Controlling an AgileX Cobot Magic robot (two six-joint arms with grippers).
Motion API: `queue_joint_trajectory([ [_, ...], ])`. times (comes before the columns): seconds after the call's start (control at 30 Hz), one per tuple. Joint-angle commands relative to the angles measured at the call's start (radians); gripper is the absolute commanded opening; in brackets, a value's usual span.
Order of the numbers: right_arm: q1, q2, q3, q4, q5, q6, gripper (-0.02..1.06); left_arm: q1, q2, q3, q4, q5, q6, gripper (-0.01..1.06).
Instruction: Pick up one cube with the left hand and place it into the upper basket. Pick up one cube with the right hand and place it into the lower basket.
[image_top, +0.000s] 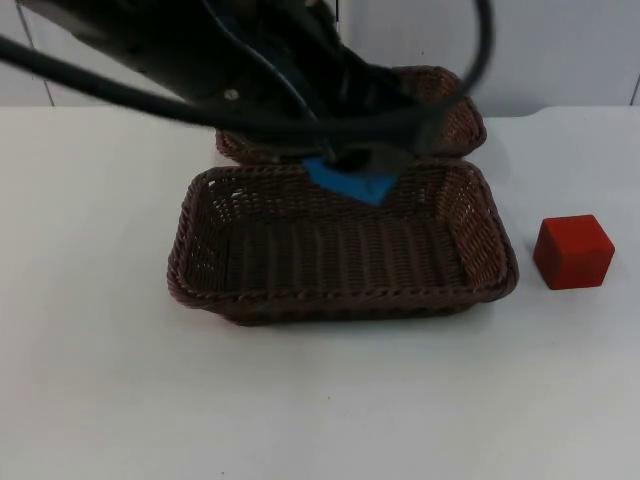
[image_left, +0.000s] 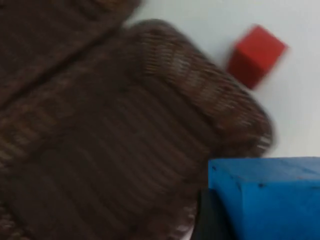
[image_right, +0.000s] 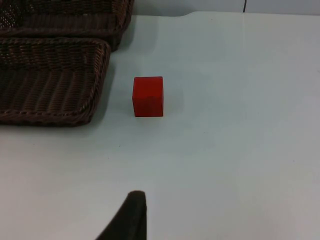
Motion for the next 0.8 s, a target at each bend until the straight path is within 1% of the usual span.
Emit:
queue_joint_trajectory([
  [0.0,-0.006,-0.004,0.001,0.002,-0.004,-0.007,1.05,0.048,0.025,-0.034,0.004,-0.005,-0.005,0.00],
  [0.1,-0.006,-0.004,0.001,0.002,-0.004,-0.007,1.05,0.083,0.092,-0.114,0.004,0.022,0.005,0.00],
  [0.13,-0.006,-0.004,0.001,0.002,-0.004,-0.007,1.05,0.083,0.106,-0.131,0.004,0.026,0.012,0.00],
  [0.17,-0.006,-0.004,0.001,0.002,-0.004,-0.007,1.05,0.089,0.147,-0.184,0.004,0.037,0.031,0.00],
  [0.2,-0.006,-0.004,0.001,0.002,-0.004,-0.007,1.05,0.089,0.147,-0.184,0.004,0.037,0.031,0.00],
  [0.33,-0.006,-0.004,0.001,0.002,-0.004,-0.007,1.05,0.099,0.271,-0.341,0.016,0.093,0.049,0.00],
  [0.37,-0.006,-0.004,0.001,0.002,-0.004,-0.007,1.05,0.099,0.271,-0.341,0.016,0.093,0.049,0.00],
  [0.4,-0.006,-0.004,0.001,0.002,-0.004,-0.007,1.05,0.106,0.308,-0.377,0.016,0.116,0.049,0.00],
  [0.43,-0.006,-0.004,0.001,0.002,-0.004,-0.007,1.05,0.119,0.348,-0.441,0.010,0.150,0.049,0.00],
  [0.5,-0.006,-0.004,0.001,0.002,-0.004,-0.007,1.05,0.137,0.386,-0.501,0.007,0.175,0.049,0.00],
  [0.53,-0.006,-0.004,0.001,0.002,-0.004,-0.007,1.05,0.137,0.386,-0.501,0.007,0.175,0.049,0.00],
  [0.6,-0.006,-0.004,0.001,0.002,-0.004,-0.007,1.05,0.172,0.443,-0.585,-0.004,0.210,0.049,0.00],
  [0.73,-0.006,-0.004,0.001,0.002,-0.004,-0.007,1.05,0.219,0.513,-0.689,-0.049,0.230,0.052,0.00],
  [0.77,-0.006,-0.004,0.001,0.002,-0.004,-0.007,1.05,0.219,0.513,-0.689,-0.049,0.230,0.052,0.00],
])
